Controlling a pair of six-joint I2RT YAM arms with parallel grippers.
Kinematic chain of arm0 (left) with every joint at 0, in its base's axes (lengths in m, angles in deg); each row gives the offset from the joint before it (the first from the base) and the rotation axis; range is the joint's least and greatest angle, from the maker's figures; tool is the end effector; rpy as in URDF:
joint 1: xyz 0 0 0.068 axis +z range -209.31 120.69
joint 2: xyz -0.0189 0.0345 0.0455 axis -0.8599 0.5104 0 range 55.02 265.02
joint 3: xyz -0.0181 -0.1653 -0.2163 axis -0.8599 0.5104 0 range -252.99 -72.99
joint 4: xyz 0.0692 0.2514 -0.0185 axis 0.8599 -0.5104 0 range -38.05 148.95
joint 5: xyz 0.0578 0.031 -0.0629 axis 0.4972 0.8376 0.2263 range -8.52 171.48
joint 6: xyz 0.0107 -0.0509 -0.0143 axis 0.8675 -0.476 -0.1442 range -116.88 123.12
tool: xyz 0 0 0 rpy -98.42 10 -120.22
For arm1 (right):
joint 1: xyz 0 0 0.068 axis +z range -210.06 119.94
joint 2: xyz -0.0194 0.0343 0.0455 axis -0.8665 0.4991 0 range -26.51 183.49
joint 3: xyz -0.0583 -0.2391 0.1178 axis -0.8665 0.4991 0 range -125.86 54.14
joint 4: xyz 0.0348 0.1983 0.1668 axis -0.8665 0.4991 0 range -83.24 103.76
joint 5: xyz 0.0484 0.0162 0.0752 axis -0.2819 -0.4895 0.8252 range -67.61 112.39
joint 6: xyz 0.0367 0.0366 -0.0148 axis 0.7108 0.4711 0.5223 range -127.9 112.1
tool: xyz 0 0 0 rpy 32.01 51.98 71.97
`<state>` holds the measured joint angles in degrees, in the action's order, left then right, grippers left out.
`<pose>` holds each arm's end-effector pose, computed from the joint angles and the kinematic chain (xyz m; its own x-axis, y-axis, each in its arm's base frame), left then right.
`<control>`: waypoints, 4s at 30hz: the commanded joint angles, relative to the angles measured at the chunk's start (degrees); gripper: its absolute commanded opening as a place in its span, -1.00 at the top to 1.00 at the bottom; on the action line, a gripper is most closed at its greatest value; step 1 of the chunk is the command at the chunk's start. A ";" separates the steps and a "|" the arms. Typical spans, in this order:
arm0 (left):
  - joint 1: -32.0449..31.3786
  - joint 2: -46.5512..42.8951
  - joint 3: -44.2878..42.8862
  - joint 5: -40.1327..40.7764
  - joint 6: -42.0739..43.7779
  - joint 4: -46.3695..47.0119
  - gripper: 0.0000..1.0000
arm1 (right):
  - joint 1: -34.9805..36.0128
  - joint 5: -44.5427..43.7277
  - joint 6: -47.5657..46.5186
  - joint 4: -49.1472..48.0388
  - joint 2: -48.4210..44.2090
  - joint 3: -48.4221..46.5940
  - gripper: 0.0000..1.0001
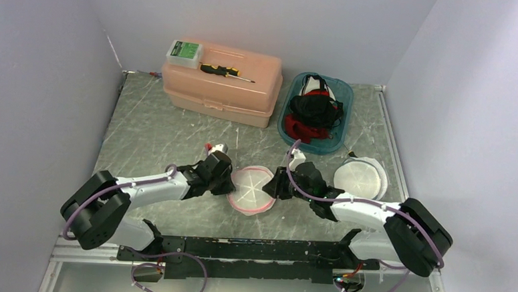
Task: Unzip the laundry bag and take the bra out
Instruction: Close the laundry bag at the center of the board.
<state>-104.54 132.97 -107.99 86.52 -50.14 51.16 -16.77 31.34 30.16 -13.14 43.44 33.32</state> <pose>0.1813 -0.1783 0.1640 -0.8615 -0.2649 -0.4331 -0.0372 0.8838 -0.4664 0.1639 0.1621 0.1622 -0.7584 0.1223 -0.6402 -0.3920 0.6992 0.5979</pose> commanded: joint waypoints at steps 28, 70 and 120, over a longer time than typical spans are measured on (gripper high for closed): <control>-0.65 -20.75 -1.38 -2.76 2.80 -7.77 0.29 | 0.29 -5.43 -2.82 -3.18 3.32 -1.56 0.30; -0.54 -10.34 4.58 -5.38 4.87 3.55 0.57 | 0.15 -1.43 -6.89 12.34 -18.18 -2.91 -0.57; 3.31 -0.01 0.68 -2.02 8.60 11.19 0.44 | -4.32 -2.66 11.62 -29.21 15.84 5.50 0.28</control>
<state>-103.58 129.94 -104.19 83.22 -43.65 62.79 -20.60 31.36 39.91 -35.69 55.62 42.41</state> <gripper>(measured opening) 0.288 0.367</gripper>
